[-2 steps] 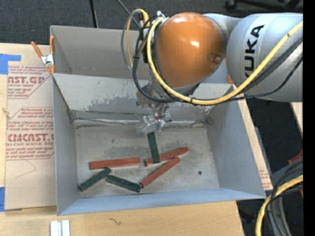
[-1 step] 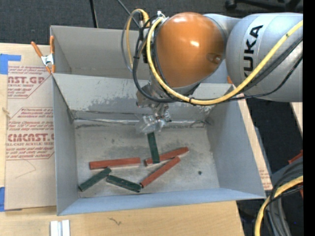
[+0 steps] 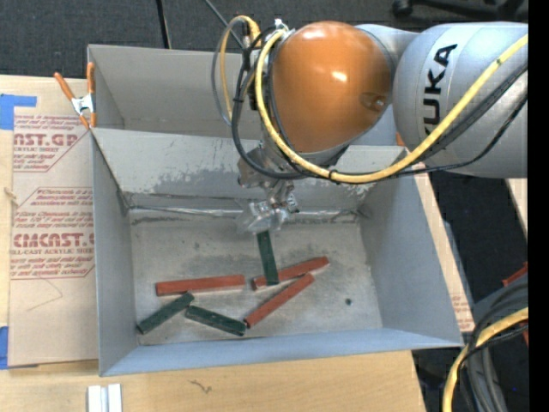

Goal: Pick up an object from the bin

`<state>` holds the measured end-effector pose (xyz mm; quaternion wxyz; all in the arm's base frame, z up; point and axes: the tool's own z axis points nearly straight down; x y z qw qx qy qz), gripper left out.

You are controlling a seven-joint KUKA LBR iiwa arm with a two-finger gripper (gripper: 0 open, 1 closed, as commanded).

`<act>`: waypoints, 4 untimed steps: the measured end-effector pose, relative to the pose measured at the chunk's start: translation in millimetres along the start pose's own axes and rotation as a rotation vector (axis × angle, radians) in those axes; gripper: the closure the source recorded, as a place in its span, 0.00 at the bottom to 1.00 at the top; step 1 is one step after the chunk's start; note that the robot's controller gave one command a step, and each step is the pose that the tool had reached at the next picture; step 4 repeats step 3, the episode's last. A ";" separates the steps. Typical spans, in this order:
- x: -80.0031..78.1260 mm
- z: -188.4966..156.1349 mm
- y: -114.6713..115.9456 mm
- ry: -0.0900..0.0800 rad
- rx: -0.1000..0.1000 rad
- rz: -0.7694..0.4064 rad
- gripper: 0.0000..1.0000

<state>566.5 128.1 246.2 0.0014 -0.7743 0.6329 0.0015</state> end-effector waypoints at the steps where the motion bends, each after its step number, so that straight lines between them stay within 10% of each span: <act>1: 0.0 0.1 0.0 0.000 0.000 0.000 1.00; 4: 0.0 0.2 0.0 0.000 0.000 0.000 1.00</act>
Offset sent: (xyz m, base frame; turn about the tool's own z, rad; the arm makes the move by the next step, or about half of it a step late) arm 0.0000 0.0000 0.0000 0.0000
